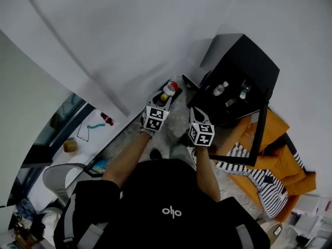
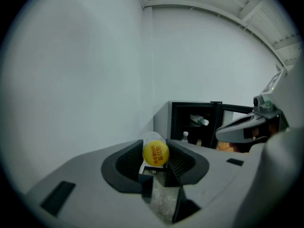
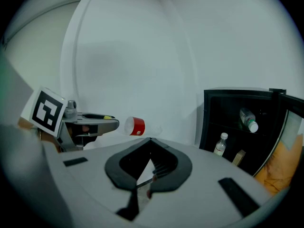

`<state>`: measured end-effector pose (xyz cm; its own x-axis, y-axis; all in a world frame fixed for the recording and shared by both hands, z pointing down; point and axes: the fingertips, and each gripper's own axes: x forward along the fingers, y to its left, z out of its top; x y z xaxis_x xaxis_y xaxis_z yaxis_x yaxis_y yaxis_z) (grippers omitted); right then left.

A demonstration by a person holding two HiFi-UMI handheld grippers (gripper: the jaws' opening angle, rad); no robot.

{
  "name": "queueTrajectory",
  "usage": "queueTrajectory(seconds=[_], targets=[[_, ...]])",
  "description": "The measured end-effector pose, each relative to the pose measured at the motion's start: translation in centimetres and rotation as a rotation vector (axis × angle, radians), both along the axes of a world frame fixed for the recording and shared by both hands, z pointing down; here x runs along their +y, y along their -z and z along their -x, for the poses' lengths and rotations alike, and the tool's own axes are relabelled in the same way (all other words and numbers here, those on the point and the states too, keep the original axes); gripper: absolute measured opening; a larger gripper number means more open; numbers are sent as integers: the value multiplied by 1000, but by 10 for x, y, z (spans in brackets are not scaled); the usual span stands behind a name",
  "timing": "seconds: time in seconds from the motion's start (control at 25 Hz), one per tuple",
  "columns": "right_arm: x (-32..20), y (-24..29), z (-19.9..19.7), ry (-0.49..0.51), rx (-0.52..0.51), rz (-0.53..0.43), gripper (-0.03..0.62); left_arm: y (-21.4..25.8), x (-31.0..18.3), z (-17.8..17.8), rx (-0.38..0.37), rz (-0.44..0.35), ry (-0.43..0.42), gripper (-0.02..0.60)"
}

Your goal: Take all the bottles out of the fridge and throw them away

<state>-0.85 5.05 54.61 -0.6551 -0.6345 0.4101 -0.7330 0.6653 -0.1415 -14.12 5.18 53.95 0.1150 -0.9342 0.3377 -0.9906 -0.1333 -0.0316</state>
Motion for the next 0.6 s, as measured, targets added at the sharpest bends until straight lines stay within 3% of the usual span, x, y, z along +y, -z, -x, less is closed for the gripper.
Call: queueTrajectory(seconds=[0.6], targets=[[-13,-12,3,4,-3,23,2,-12,-10,4,-12,21,-7,153]])
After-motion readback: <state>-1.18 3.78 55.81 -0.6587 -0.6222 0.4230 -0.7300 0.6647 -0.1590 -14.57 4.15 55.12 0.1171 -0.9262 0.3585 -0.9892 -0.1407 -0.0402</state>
